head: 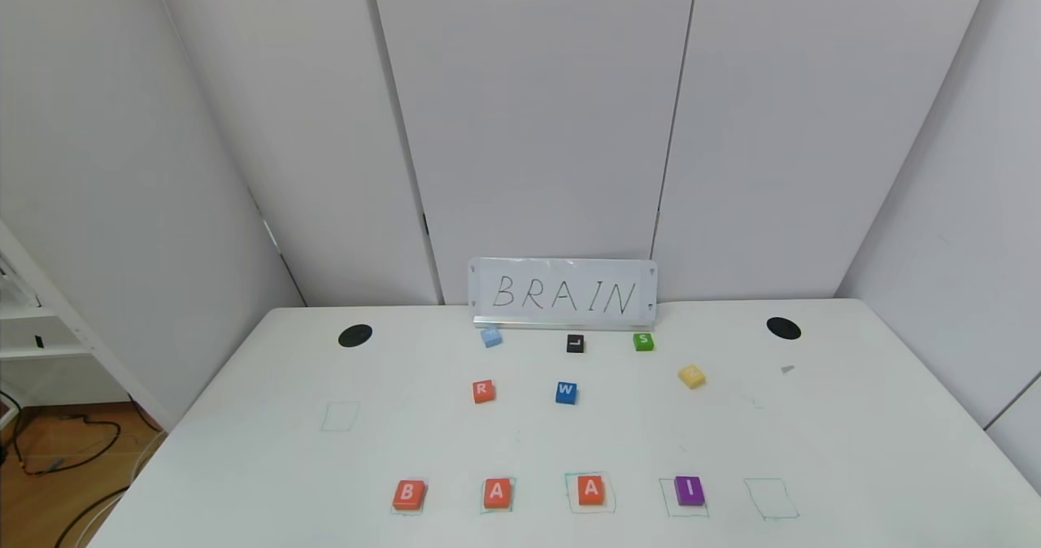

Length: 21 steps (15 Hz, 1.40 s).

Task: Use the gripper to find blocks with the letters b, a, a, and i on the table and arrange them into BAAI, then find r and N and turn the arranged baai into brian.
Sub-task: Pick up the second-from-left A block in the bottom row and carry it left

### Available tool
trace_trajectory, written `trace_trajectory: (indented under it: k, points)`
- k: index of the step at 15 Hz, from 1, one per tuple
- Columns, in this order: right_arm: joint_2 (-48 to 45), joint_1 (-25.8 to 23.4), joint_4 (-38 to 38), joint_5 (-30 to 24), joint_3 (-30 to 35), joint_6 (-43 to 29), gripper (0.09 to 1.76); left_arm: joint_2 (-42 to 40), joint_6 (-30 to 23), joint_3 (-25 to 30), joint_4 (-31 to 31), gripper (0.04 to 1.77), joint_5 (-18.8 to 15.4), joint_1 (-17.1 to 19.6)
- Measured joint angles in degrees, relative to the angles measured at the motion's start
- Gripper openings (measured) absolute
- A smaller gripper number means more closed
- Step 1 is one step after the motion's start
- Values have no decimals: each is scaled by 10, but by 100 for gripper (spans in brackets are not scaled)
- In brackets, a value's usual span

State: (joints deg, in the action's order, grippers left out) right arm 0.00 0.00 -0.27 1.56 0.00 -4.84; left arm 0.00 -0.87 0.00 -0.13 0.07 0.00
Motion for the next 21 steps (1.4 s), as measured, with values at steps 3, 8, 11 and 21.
trace_trajectory:
  k: [3, 8, 11, 21]
  points:
    - [0, 0, 0, 0, 0, 0, 171, 0, 0, 0, 0, 172, 0, 0]
    - [0, 0, 0, 0, 0, 0, 171, 0, 0, 0, 0, 172, 0, 0]
    - [0, 0, 2, 1, 0, -2, 171, 0, 0, 0, 0, 172, 0, 0]
    - [0, 0, 6, 0, -2, 2, 171, 0, 0, -9, -8, 172, -3, 0]
